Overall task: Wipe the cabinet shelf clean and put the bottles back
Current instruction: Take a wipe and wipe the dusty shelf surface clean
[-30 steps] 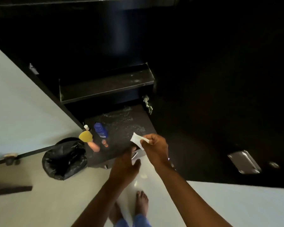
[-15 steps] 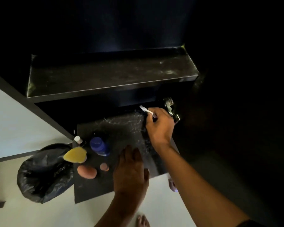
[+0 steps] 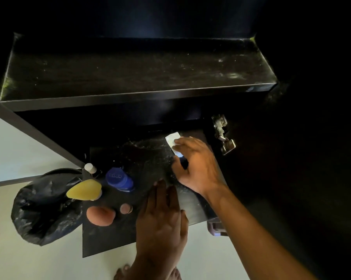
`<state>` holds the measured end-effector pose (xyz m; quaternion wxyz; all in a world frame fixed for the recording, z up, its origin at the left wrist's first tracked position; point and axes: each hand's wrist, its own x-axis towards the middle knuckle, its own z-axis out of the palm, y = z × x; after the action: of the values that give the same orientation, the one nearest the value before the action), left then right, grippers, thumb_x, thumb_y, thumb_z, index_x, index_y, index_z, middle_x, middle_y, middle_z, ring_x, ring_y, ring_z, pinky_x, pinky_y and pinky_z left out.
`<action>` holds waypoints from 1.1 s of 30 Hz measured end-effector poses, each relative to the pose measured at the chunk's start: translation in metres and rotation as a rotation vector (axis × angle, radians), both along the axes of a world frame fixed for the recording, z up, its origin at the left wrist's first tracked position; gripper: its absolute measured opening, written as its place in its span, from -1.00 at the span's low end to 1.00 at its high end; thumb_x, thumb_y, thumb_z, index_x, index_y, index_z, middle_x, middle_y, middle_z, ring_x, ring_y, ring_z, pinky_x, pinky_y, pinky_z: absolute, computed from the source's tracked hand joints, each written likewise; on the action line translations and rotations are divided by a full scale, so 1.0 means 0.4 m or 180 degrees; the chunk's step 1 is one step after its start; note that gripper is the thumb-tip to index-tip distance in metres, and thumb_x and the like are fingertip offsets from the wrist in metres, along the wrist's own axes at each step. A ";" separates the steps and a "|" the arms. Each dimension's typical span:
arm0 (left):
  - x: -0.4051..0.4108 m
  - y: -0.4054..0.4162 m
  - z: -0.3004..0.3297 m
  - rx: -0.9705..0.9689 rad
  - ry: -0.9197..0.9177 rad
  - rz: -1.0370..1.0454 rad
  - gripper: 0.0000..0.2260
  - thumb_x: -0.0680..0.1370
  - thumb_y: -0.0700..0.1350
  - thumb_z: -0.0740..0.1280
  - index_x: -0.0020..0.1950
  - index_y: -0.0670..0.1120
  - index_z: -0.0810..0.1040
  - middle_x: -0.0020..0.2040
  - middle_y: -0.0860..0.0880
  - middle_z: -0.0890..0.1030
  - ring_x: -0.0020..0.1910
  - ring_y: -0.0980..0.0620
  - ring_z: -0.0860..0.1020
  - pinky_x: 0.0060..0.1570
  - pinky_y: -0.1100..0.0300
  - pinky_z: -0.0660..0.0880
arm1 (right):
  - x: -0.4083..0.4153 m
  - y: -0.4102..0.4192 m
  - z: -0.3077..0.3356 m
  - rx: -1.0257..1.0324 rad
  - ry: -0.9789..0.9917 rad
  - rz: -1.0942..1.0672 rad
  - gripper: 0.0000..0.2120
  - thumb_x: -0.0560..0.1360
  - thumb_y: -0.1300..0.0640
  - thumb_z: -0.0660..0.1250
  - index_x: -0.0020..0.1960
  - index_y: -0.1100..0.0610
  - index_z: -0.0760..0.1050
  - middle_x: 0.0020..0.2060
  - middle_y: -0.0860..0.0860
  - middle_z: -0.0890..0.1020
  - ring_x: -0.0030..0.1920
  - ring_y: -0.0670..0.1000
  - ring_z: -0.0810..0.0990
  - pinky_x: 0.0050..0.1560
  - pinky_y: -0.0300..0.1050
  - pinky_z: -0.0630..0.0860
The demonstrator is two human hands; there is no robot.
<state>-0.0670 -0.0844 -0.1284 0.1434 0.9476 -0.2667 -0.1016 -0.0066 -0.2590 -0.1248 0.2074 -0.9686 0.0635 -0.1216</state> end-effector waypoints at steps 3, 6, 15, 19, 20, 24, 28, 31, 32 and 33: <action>-0.005 0.003 -0.003 -0.0077 -0.0067 0.0032 -0.39 0.44 0.02 0.51 0.43 -0.22 0.56 0.39 -0.28 0.58 0.34 -0.23 0.59 0.34 -0.05 0.52 | 0.002 0.001 -0.007 -0.0187 0.0282 0.0088 -0.67 0.49 0.05 0.35 0.17 0.18 0.70 0.21 0.07 0.70 0.26 0.10 0.63 0.47 -0.05 0.36; -0.006 0.002 0.001 -0.0091 -0.0120 0.0056 -0.43 0.42 0.03 0.52 0.37 -0.21 0.61 0.37 -0.29 0.59 0.29 -0.23 0.62 0.26 -0.04 0.57 | 0.015 -0.009 -0.012 -0.0295 0.0378 -0.0052 -0.63 0.56 0.00 0.28 0.21 0.18 0.67 0.22 0.08 0.69 0.25 0.10 0.62 0.51 -0.01 0.35; -0.004 0.010 0.009 -0.0228 -0.0039 0.0090 -0.40 0.49 0.05 0.46 0.48 -0.17 0.51 0.40 -0.18 0.58 0.38 -0.11 0.56 0.36 0.06 0.51 | 0.113 0.077 -0.006 -0.0013 0.0487 0.0305 -0.57 0.51 0.00 0.28 0.32 0.11 0.62 0.34 0.05 0.63 0.39 0.05 0.54 0.59 -0.06 0.14; -0.001 0.017 0.010 -0.0392 0.0043 0.0120 -0.42 0.50 0.03 0.48 0.48 -0.13 0.51 0.35 -0.11 0.61 0.30 -0.04 0.60 0.32 0.16 0.49 | 0.073 0.106 -0.008 0.0212 0.0640 0.0580 -0.48 0.54 0.04 0.14 0.44 0.14 0.53 0.48 0.04 0.52 0.52 -0.02 0.42 0.66 -0.03 0.03; -0.001 0.018 0.008 -0.0391 0.0030 0.0123 -0.42 0.49 0.02 0.48 0.47 -0.13 0.52 0.35 -0.12 0.61 0.30 -0.06 0.61 0.30 0.14 0.52 | 0.053 0.100 -0.013 0.0177 0.0620 0.0479 -0.45 0.54 0.03 0.09 0.45 0.14 0.52 0.49 0.04 0.51 0.53 -0.03 0.41 0.67 -0.01 0.02; 0.000 0.017 -0.002 -0.0325 -0.0053 0.0124 -0.49 0.52 0.05 0.43 0.43 -0.11 0.55 0.41 -0.16 0.57 0.39 -0.12 0.56 0.30 0.06 0.54 | 0.016 0.021 -0.034 0.0014 0.0480 -0.0430 -0.47 0.63 0.01 0.04 0.50 0.17 0.47 0.51 0.09 0.48 0.55 0.00 0.38 0.66 0.01 0.04; -0.003 0.014 -0.004 -0.0270 -0.0042 0.0149 -0.50 0.57 0.08 0.36 0.47 -0.10 0.53 0.47 -0.16 0.54 0.46 -0.11 0.51 0.36 0.03 0.52 | 0.057 -0.018 -0.028 -0.0012 0.0435 -0.0829 -0.50 0.67 -0.03 0.06 0.44 0.19 0.50 0.45 0.11 0.54 0.50 0.05 0.44 0.64 0.04 0.13; -0.003 0.010 0.001 -0.0285 -0.0059 0.0128 -0.49 0.56 0.07 0.37 0.46 -0.12 0.54 0.43 -0.16 0.57 0.41 -0.11 0.55 0.32 0.05 0.53 | 0.083 0.041 -0.023 -0.0022 0.0455 -0.0409 -0.52 0.64 -0.05 0.10 0.41 0.17 0.54 0.40 0.12 0.58 0.45 0.07 0.48 0.62 0.00 0.09; -0.002 0.010 0.003 -0.0282 -0.0060 0.0117 -0.49 0.55 0.06 0.40 0.45 -0.12 0.54 0.40 -0.15 0.59 0.37 -0.10 0.57 0.30 0.07 0.53 | 0.085 0.067 -0.022 -0.0010 0.0494 -0.0154 -0.51 0.64 -0.04 0.11 0.44 0.16 0.51 0.43 0.10 0.55 0.49 0.06 0.45 0.63 -0.03 0.05; -0.002 0.011 0.005 -0.0264 -0.0057 0.0107 -0.48 0.53 0.06 0.43 0.44 -0.13 0.55 0.36 -0.15 0.60 0.32 -0.09 0.59 0.27 0.09 0.54 | 0.086 0.090 -0.022 0.0025 0.0536 0.0085 -0.52 0.64 -0.03 0.14 0.48 0.15 0.48 0.47 0.08 0.52 0.53 0.03 0.40 0.63 -0.04 0.01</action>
<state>-0.0677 -0.0800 -0.1265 0.1817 0.9461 -0.2559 -0.0795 0.0277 -0.2229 -0.1335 0.2067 -0.9753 0.0683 -0.0368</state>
